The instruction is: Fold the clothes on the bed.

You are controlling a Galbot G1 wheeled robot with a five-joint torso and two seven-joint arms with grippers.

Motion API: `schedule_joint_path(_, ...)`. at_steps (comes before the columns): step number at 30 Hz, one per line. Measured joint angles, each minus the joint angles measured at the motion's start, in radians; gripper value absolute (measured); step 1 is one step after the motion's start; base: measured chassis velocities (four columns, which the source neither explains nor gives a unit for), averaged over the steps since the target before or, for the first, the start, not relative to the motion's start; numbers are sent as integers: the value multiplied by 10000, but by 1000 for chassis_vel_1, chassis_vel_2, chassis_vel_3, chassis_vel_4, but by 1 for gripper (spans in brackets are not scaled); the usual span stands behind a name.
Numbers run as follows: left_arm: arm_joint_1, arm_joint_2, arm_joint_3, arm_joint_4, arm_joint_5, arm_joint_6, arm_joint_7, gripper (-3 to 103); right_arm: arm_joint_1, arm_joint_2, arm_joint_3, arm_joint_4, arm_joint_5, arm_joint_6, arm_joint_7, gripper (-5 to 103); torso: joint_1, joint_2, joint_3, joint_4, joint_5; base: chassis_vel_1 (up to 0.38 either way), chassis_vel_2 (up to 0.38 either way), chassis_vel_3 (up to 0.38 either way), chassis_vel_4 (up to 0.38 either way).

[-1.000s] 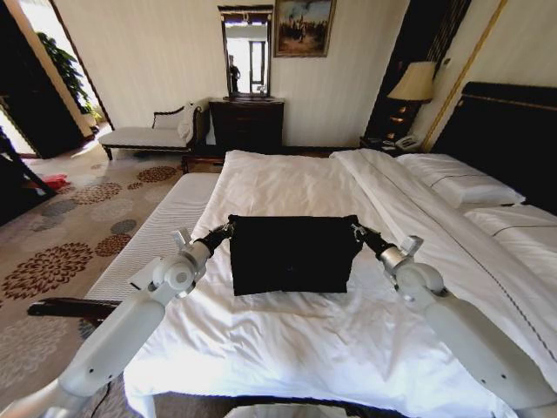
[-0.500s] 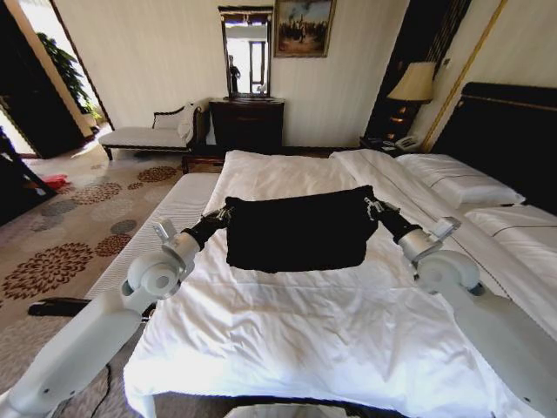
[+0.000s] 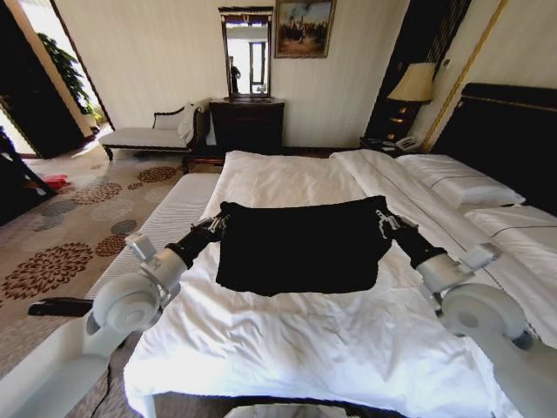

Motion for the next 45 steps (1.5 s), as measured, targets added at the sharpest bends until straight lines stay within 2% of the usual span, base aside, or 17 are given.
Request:
schedule_joint_path(2,1239,-127,-869,-398,-18,28,9,1,-730,336,234,471,-66,-139,236,2,0,0,0,1,1,0,0,0,0)
schedule_joint_path(3,1239,-127,-869,-398,-18,28,9,1,-730,336,234,471,-66,-139,236,2,0,0,0,1,1,0,0,0,0)
schedule_joint_path(6,2596,-445,-1734,-760,-21,67,15,1,-1415,689,347,920,-190,-405,515,2,-1,0,-1,3,-1,0,0,0,0)
schedule_joint_path(11,2959,-631,-1774,-779,-5,98,-82,1,-1481,820,174,933,-221,-670,802,2,-1,1,-2,2,-1,0,0,0,0)
schedule_joint_path(15,1940,-708,-478,-60,34,137,-470,1,-551,624,-619,67,70,-863,1129,2,1,0,3,3,0,0,0,0,0)
schedule_joint_path(16,1940,-708,-478,-60,34,137,-470,1,-551,624,-619,67,70,-863,1129,2,1,0,3,3,0,0,0,0,0)
schedule_joint_path(20,65,-761,910,1228,-94,205,-733,1,933,397,-2217,-1171,372,-954,1356,2,4,-1,3,-2,2,0,0,0,0)
schedule_joint_path(21,65,-761,910,1228,-94,205,-733,1,933,397,-2217,-1171,372,-954,1356,2,4,-1,3,-2,2,0,0,0,0)
schedule_joint_path(24,-865,-875,1754,2472,-126,207,-706,1,2188,327,-3617,-2447,285,-931,1364,2,4,-1,3,2,4,0,0,0,0)
schedule_joint_path(26,-1220,-1054,2175,3173,-117,209,-560,1,2879,299,-4304,-3265,114,-830,1247,2,4,-2,3,2,1,0,0,0,0)
schedule_joint_path(27,-1220,-1054,2175,3173,-117,209,-560,1,2879,299,-4304,-3265,114,-830,1247,2,4,-2,3,2,1,0,0,0,0)
schedule_joint_path(31,-1981,-1823,2995,4846,632,157,108,1,4378,327,-5562,-4621,-204,-655,1002,2,5,-2,4,4,1,0,0,0,0)
schedule_joint_path(32,-1981,-1823,2995,4846,632,157,108,1,4378,327,-5562,-4621,-204,-655,1002,2,5,-2,4,4,1,0,0,0,0)
schedule_joint_path(34,-2450,-2333,3458,5718,1089,62,338,1,4978,452,-6102,-5048,-252,-605,987,2,5,-3,4,2,-3,0,0,0,0)
schedule_joint_path(37,-2751,-2615,3707,6143,1227,20,387,1,5287,546,-6427,-5291,-277,-565,984,2,5,-3,4,1,-2,0,0,0,0)
schedule_joint_path(40,-3608,-3203,4272,7207,1484,-63,459,1,6090,817,-7205,-6131,-474,-433,926,2,4,-3,3,0,1,0,0,0,0)
schedule_joint_path(45,-4249,-3600,4415,8164,1591,-115,527,1,6726,1059,-7675,-6992,-611,-317,896,2,5,-3,3,0,2,0,0,0,0)
